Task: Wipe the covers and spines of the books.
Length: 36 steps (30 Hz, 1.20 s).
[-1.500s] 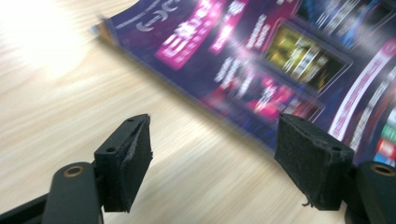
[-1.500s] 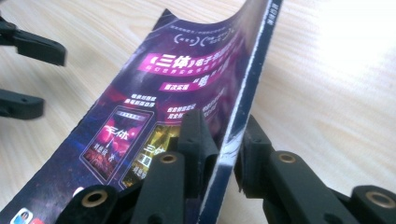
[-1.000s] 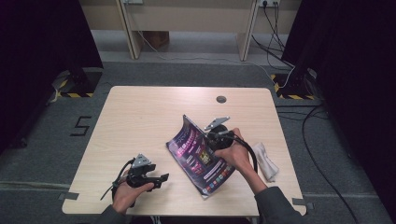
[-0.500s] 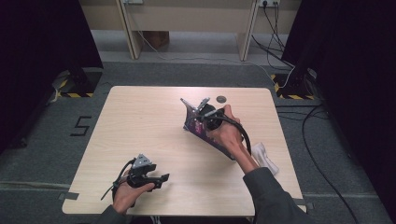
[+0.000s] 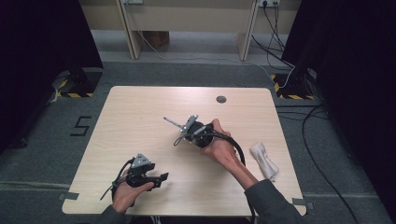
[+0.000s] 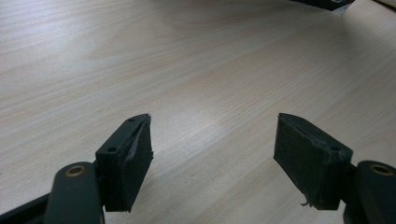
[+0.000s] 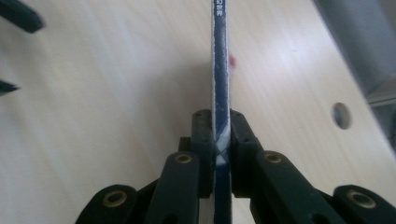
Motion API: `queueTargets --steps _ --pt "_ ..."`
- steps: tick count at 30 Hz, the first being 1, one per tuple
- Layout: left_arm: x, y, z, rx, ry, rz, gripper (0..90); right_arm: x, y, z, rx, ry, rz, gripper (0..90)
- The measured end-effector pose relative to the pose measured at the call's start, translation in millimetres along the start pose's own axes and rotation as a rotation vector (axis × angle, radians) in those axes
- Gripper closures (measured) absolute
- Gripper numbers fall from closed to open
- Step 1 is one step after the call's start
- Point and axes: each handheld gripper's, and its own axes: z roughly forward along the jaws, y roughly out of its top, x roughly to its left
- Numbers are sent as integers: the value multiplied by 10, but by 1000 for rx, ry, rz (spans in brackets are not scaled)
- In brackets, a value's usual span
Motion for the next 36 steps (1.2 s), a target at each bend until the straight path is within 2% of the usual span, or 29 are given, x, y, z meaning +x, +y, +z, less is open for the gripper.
queueTargets --steps 7,10,14,17,24,29,32,33,34,36 --pt "39 6 -17 -2 14 -9 271 234 -108 119 26 82 -35 838" --pt "52 4 -15 1 18 -11 269 322 -151 180 36 101 -50 836" --pt "70 3 -22 5 19 -17 266 429 -223 242 31 124 -34 828" --pt "82 1 -29 -1 21 -28 265 483 -273 293 27 136 -44 820" --pt "128 -32 -61 8 34 -36 265 625 -379 382 11 195 -9 788" --pt "158 -64 -105 9 38 -41 265 684 -448 449 0 239 27 745" --pt "166 -91 -125 13 37 -47 266 704 -492 488 -5 277 73 699" --pt "166 -91 -125 13 37 -47 266 704 -492 488 -5 277 73 699" --pt "163 -98 -134 12 36 -49 265 737 -531 522 -11 292 77 667" --pt "159 -102 -143 13 36 -46 266 765 -554 543 -8 319 88 661"
